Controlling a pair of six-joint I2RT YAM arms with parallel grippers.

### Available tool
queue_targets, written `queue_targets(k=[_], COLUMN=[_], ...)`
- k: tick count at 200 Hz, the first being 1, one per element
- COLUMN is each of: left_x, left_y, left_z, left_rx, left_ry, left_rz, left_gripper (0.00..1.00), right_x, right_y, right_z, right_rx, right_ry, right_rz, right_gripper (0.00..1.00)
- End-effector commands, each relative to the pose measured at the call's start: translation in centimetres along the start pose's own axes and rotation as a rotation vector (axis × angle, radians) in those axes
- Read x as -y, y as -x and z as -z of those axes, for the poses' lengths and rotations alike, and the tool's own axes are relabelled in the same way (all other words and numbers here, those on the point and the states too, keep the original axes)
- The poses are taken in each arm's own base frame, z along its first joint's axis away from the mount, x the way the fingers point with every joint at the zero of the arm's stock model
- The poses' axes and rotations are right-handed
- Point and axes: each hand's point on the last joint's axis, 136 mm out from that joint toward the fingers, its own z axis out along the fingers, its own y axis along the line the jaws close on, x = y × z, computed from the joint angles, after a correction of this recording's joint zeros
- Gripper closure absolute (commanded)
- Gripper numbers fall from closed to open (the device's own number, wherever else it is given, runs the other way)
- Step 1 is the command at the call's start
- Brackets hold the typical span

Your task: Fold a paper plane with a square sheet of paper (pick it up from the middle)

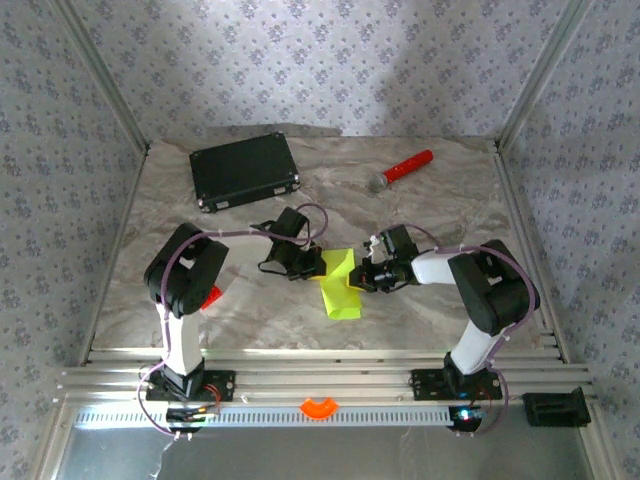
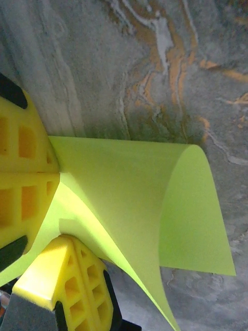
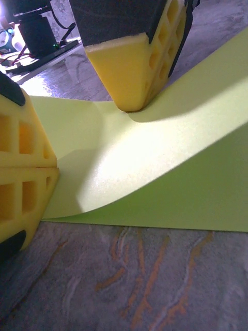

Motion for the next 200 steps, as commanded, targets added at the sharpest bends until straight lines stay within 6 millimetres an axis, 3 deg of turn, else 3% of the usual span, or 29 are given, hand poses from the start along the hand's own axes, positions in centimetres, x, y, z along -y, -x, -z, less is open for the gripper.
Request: queue_targets(k=[1,22,36,87,133,147,175,200], left_x=[-0.1,2.6,3.1,-0.5,-3.9,-3.3,0.2,2.8], left_y=[1.0,1.9,2.0,1.6,2.2,2.9,3.8,3.5], left_z=[1.6,2.4,2.1,-0.5,-0.2,0.5,2.1,2.8], left_rx=[0.038,0.070,0.072,0.055,0.078,0.094,0.111,0.103], left_ry=[0.068,-0.006,-0.015,0.013,0.089,0.092,-0.004,-0.084], left_rz=[-0.021,-0.069,-0.096,-0.003,0.109,0.093,0.031,-0.032], left_gripper=[0.99,0.99,0.99,0.99,0.99,0.99,0.98,0.98], right_x=[7.1,7.2,7.1,7.1,7.2,7.2,7.3,7.3], right_y=[-4.4,-4.4,-4.3,-4.4,-4.5,-4.5,-4.5,-4.3], right_z=[-0.1,-0.1,-0.1,-0.1,-0.1,0.0,0.1,0.2], right_rx=[-0.082,-0.079,-0.078,-0.078,-0.077,-0.079,-0.080,-0.072], right_ry=[-0.262,-0.261,-0.259,-0.256,-0.255,-0.251,-0.247,-0.246], right_rz=[-0.152,-0.157,-0.155,-0.155,-0.155,-0.158,-0.167,-0.167], right_gripper=[1.00,1.00,1.00,1.00,1.00,1.00,1.00,1.00])
